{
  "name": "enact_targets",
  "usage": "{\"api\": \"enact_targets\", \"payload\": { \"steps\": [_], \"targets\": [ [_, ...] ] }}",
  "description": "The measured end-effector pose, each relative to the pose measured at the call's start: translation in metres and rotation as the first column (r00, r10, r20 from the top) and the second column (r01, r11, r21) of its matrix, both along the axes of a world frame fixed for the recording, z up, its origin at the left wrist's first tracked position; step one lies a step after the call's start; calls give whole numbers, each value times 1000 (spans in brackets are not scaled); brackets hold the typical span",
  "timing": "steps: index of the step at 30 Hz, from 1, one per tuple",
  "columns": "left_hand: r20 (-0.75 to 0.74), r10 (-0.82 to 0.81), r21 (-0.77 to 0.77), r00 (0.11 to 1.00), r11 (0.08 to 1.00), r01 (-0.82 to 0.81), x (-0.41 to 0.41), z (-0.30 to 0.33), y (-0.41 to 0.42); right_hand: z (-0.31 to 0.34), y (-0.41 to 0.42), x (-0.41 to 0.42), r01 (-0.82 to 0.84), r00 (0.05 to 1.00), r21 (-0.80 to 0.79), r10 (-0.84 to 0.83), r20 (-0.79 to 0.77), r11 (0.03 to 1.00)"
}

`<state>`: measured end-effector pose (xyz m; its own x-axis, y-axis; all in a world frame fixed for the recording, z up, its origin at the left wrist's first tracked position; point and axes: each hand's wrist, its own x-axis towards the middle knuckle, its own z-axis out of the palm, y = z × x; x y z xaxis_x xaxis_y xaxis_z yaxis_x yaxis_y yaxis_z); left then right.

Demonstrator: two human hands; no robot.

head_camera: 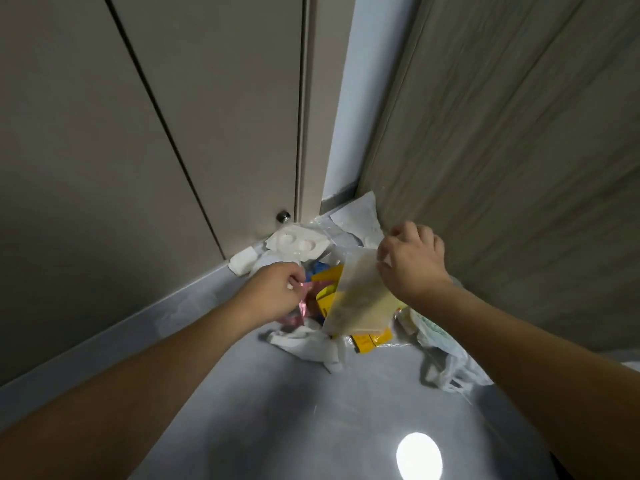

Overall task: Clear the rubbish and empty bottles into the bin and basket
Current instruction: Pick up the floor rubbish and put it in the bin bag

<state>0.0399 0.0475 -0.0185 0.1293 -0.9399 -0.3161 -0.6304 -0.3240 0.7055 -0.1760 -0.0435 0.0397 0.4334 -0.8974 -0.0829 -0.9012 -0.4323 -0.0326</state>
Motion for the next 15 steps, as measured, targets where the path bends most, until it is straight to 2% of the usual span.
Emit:
{"api": "enact_targets", "payload": {
  "steps": [2,6,11,15],
  "targets": [
    [-11,-62,-22,998,998,62,-10,0,-5,6,-2,-8,-33,997,-3,34,66,999],
    [255,-238,-6,937,969,248,-31,1,-18,34,4,-39,-26,965,128,-8,263,991],
    [312,-313,44,897,948,315,-59,0,-31,49,13,-81,4,988,138,-26,155,990],
    [171,-175,-73,970,979,189,-73,21,-38,61,17,-103,40,994,156,-55,94,987]
  ]
}}
